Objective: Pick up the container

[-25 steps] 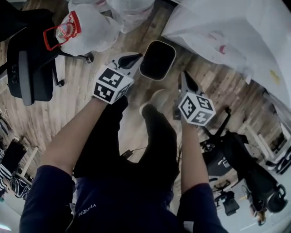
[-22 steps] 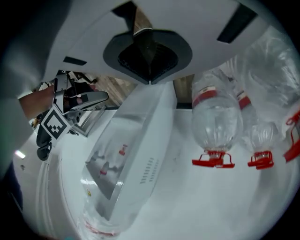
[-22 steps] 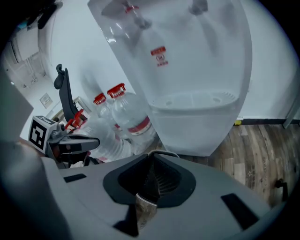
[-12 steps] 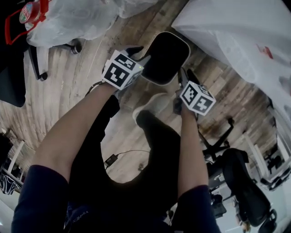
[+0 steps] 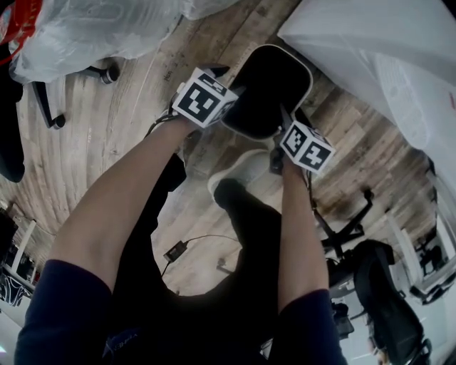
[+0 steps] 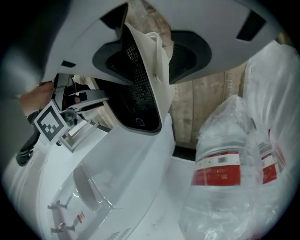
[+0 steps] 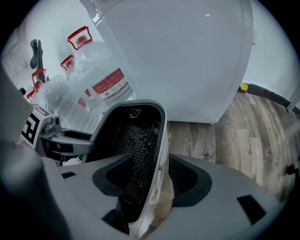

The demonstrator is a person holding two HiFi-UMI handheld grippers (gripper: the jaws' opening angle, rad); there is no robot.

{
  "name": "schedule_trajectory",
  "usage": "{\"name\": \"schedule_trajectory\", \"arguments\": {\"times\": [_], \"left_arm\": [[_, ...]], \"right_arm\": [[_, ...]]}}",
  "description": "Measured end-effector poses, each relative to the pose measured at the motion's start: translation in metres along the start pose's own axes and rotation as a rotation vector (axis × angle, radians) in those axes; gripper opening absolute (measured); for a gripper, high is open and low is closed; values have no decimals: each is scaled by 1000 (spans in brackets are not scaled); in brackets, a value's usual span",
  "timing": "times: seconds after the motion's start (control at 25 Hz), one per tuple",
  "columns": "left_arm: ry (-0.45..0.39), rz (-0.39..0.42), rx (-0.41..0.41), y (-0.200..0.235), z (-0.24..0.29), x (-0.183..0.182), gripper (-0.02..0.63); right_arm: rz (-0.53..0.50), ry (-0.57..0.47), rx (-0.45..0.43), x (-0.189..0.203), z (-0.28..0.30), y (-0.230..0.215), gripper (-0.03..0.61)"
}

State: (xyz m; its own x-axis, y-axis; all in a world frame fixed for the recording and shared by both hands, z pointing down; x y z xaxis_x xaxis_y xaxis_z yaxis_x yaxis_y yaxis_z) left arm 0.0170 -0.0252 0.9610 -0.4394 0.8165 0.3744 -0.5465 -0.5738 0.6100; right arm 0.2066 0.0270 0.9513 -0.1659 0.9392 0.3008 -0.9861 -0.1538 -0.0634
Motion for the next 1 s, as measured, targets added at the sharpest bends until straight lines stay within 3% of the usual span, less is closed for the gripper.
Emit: {"name": "schedule_trajectory", "arguments": {"times": [0.6,0.76,1.0], "left_arm": [[59,-68,87,13,31,17,238],[49,-119,116,12,36,19,196],[75,-143,71,8,31,20,158]], "right_arm": [[59,78,-16,27,36,-12,230],[83,83,-50,27,38,-7,138],[128,86,-38,29,33,-7,95]]}}
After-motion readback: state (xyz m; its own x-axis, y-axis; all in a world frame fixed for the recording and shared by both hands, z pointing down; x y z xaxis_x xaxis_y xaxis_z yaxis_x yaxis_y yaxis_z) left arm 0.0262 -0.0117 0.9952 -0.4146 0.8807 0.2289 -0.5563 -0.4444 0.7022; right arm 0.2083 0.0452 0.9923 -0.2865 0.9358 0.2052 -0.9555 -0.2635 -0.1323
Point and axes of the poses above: the fingertips, and each gripper's own axes: z forward along the fingers, y to its left, x out of its underside, the point moved 5 cm from there along -z, backward along the fingers, and after that the axes turned 12 degrees about x, right-handed, at the moved point
